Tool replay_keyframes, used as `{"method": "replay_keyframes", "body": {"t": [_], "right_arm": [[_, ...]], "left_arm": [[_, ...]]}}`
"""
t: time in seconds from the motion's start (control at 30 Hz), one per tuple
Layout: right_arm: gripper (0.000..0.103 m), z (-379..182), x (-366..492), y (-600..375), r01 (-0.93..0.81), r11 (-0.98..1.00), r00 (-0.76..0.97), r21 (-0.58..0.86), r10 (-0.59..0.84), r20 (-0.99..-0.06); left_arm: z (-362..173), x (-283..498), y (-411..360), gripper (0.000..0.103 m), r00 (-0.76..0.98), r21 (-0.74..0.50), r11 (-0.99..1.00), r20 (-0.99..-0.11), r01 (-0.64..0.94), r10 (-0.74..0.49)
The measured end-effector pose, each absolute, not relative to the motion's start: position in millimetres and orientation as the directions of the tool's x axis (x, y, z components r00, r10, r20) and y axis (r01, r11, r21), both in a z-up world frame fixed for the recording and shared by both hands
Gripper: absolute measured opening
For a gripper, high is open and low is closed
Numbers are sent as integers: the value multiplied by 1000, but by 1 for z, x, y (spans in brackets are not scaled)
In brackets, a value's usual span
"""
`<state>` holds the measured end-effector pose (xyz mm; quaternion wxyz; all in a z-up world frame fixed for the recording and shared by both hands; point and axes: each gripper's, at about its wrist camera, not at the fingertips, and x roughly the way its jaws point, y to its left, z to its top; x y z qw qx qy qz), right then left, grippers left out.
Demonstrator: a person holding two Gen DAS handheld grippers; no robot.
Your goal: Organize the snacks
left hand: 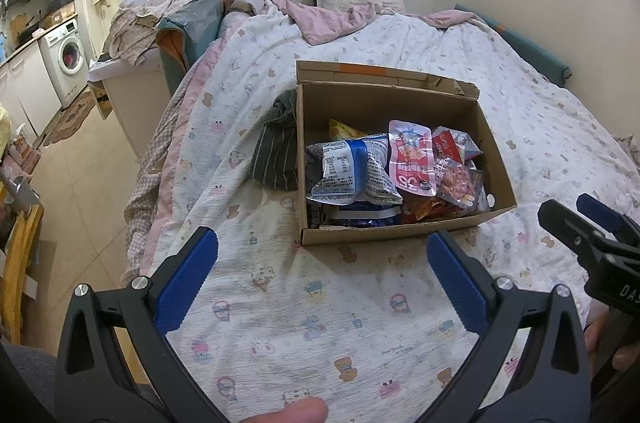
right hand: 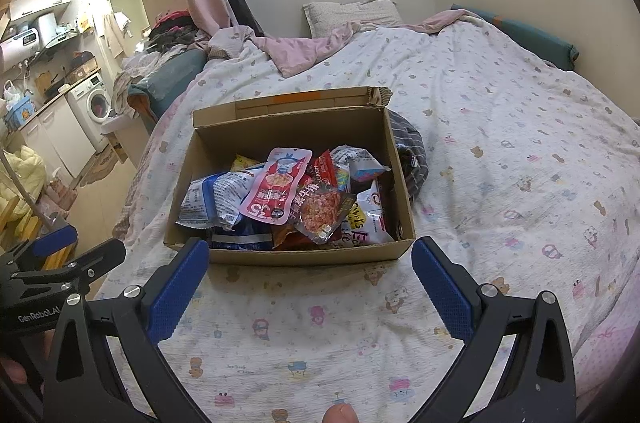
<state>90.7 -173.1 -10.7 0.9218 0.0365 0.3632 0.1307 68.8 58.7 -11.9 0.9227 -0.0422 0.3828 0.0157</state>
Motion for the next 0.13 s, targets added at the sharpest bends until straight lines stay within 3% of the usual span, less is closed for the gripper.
{"method": "replay_keyframes", "body": {"t": [0.13], "right_arm": [[103,-10,91,-174,-216,963,703,164,270,-658]], "left_arm": [[-14,70,57,103,696,-68,996,-718,-59,-8]]}}
